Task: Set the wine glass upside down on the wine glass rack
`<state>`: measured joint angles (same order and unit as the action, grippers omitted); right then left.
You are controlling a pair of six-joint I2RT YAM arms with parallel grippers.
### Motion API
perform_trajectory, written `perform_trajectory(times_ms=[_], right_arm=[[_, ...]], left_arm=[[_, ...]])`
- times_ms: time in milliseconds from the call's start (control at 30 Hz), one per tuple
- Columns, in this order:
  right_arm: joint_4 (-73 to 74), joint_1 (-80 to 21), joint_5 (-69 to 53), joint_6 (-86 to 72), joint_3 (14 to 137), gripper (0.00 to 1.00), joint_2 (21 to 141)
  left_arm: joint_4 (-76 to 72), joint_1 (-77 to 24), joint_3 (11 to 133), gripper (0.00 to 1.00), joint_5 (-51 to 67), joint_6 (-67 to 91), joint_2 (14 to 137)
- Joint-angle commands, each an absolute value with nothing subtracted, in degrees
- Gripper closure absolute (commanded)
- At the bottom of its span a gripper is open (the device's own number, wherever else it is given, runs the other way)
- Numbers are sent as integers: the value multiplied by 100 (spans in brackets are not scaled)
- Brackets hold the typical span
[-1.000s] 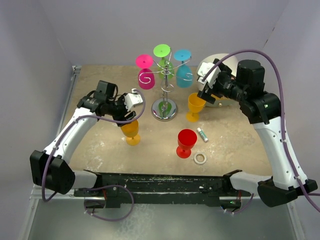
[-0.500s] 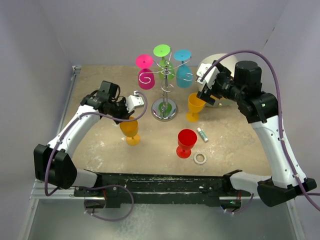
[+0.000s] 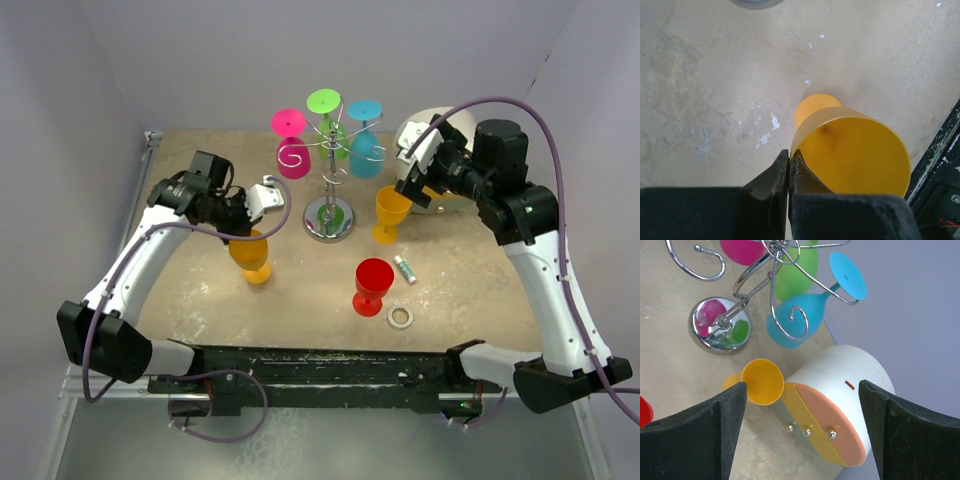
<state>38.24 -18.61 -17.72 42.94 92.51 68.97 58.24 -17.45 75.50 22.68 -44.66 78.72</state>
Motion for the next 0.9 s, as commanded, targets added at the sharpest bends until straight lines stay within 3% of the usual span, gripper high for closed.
perform_trajectory(times_ms=[0,300,533,700,867], right_arm=[[3826,-1770,-2320,4184,9463,5,6821],[4295,-1381,-4191,4064,9968,0,6873],[3913,-879,-5678,2892,10344,0,6943],[2832,-704,-6243,1360,10218,7,7046],[2017,-703,-6354,136,10139,14,7232]], left_arm=[[6489,-1772,8255,100,2480,-4619,7309],[6742,-1768,9144,100,3826,-4294,6152],[6833,-1447,10079,100,5069,-3642,6096],[6305,-1078,10836,100,6123,-2777,6231],[5343,-1002,11400,100,6062,-1611,6567]])
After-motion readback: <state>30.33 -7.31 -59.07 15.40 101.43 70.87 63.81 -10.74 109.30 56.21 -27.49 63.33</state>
